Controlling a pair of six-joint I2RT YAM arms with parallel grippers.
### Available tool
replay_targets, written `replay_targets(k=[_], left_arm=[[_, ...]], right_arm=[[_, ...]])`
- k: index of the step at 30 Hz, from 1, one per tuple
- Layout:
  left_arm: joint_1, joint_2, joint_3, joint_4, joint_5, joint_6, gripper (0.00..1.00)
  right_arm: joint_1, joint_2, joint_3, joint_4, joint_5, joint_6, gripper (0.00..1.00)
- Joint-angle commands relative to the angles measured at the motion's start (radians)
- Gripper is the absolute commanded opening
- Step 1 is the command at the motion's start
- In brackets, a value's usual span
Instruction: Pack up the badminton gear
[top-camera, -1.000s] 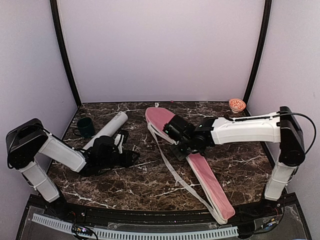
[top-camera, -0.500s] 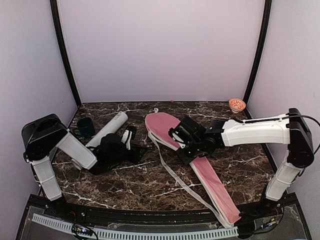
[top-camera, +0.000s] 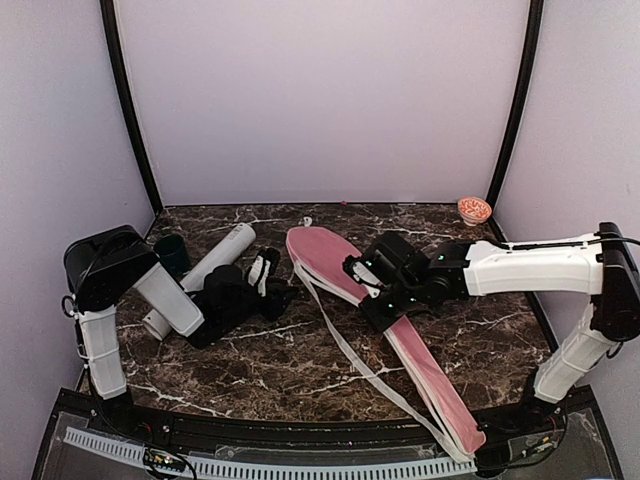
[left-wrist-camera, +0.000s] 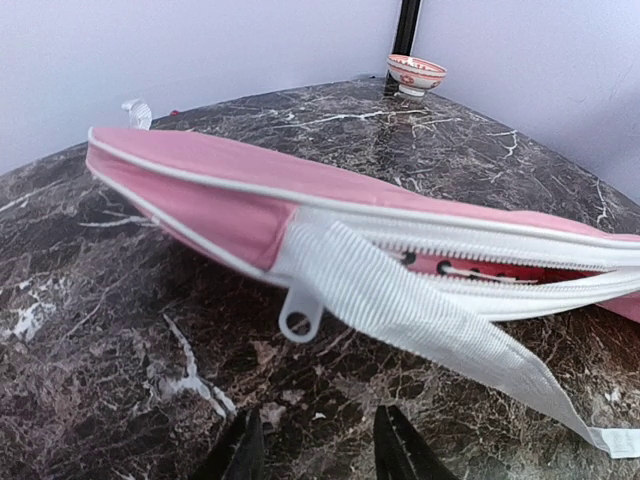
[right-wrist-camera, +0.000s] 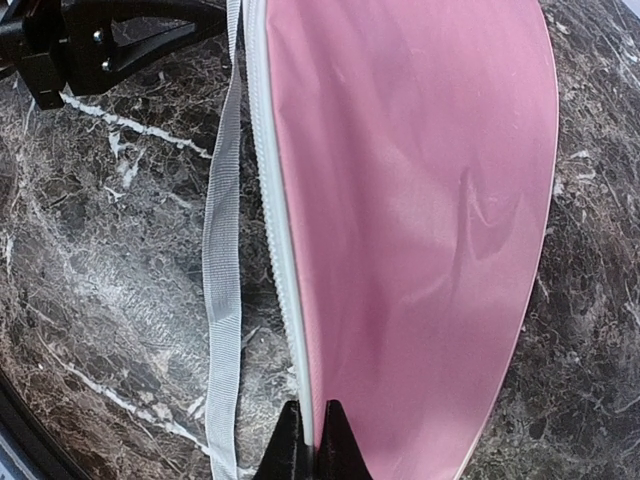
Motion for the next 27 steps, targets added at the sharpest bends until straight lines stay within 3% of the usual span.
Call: replay_targets(k=[1, 18, 22, 27], left_arm=[[0.002, 0.000, -0.001, 0.085, -0.002, 0.097, 0.39], [0.002, 0.012, 0.061, 0.034, -0.014, 0.173, 0.38], [0.002, 0.010, 0.065, 0.022, -0.018, 0.190, 0.32], [0.002, 0.005, 0.070, 0.003, 0.001, 0.210, 0.16]], right_arm=[[0.011, -0.041, -0.008, 0.037, -0.030, 0.017, 0.00], [0.029, -0.042, -0.015, 0.028, -0.047, 0.018, 0.00], [0.030, -0.045, -0.026, 0.030, -0.048, 0.018, 0.00], [0.031, -0.051, -0.032, 0.030, -0.043, 0.020, 0.00]])
